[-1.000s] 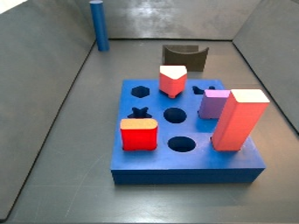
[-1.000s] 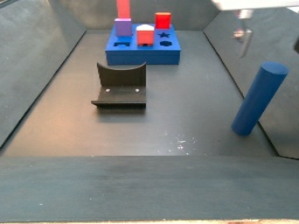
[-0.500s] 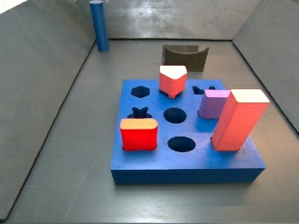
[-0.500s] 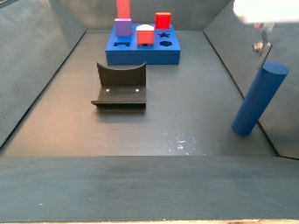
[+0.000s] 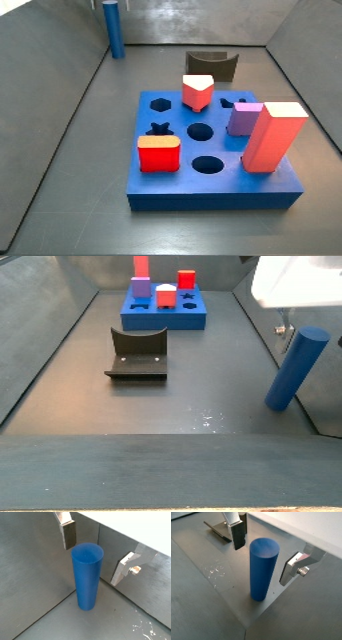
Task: Pick up the round object. Move up. Move to above the board. Insert the round object.
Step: Pick up the round object.
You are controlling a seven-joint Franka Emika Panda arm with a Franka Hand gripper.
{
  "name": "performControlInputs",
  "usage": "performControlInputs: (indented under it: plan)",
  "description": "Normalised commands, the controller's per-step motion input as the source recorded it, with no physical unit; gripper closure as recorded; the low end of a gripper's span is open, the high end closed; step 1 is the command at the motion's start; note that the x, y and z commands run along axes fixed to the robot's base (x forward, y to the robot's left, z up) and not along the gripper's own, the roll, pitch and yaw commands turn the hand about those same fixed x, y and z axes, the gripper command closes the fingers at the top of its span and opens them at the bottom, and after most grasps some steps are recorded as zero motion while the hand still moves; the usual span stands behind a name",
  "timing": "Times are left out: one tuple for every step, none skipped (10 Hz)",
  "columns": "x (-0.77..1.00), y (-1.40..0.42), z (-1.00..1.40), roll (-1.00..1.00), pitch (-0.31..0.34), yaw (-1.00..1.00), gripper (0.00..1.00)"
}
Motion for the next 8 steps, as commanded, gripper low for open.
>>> performControlInputs:
  plan:
    - [0.0,0.0,-0.26,-0.13,-0.111,0.0,0.0]
    - [0.0,0.0,-0.31,-0.17,-0.15,0.0,0.0]
    - [0.0,0.0,-0.29,-0.24,-0.167,0.0,0.0]
    - [0.0,0.0,-0.27,-0.17,-0.14,0.0,0.0]
    - [0.0,0.0,-0.29,-0.18,-0.136,0.0,0.0]
    - [0.0,0.0,-0.24,-0.15,-0.131,0.0,0.0]
    - [-0.15,0.0,0.0,-0.1,-0.103,-0.13,0.0]
    - [0.0,0.0,0.0,0.01,0.0,0.0,0.0]
